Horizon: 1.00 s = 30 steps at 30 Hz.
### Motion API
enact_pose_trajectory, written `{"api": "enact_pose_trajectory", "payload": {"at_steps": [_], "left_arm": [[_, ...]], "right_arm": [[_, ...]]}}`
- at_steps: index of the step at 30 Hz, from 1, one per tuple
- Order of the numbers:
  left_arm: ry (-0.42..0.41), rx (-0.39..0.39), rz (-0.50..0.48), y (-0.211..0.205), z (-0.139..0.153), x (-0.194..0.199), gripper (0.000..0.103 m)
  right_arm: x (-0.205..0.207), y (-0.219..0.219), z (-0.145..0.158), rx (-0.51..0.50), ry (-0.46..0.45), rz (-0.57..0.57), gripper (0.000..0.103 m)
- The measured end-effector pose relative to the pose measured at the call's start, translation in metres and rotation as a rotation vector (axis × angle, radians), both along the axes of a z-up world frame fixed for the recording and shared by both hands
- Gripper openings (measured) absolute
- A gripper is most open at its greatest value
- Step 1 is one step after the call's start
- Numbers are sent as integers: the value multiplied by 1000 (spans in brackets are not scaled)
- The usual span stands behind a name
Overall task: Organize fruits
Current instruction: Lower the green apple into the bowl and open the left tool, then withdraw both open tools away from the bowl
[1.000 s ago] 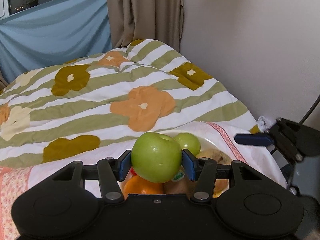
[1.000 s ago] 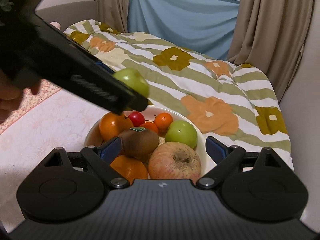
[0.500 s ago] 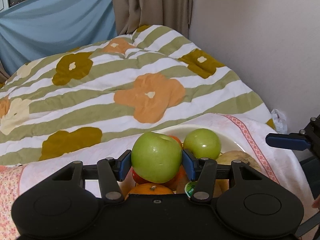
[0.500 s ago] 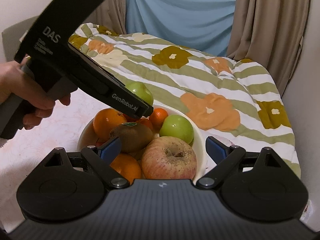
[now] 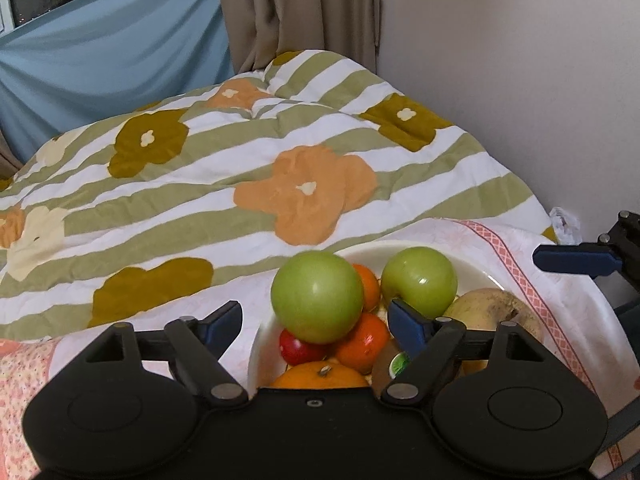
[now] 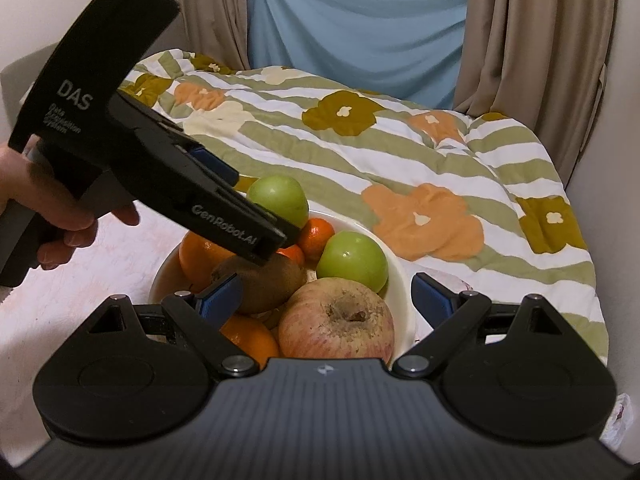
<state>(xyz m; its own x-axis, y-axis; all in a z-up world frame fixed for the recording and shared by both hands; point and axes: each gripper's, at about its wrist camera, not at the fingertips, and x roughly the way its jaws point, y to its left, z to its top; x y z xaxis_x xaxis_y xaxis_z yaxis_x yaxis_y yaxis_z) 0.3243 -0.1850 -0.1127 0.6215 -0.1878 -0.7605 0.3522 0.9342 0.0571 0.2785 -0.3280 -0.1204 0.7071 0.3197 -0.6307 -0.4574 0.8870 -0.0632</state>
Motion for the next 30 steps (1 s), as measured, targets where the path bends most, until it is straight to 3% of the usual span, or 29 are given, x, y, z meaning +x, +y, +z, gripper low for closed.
{"api": "enact_pose_trajectory", "payload": {"at_steps": [15,24,30], "left_arm": [[-19,-24,38,18,16,-27,84],[-111,-50,117,36,64,-68,84],[-199,-84,174,62,107,-119,84]], "right_arm": [[-5,4,10,3,-23,-3,103],[-28,8,46,-1,-70,41,103],[-61,17,86,14,-126,-24,103]]}}
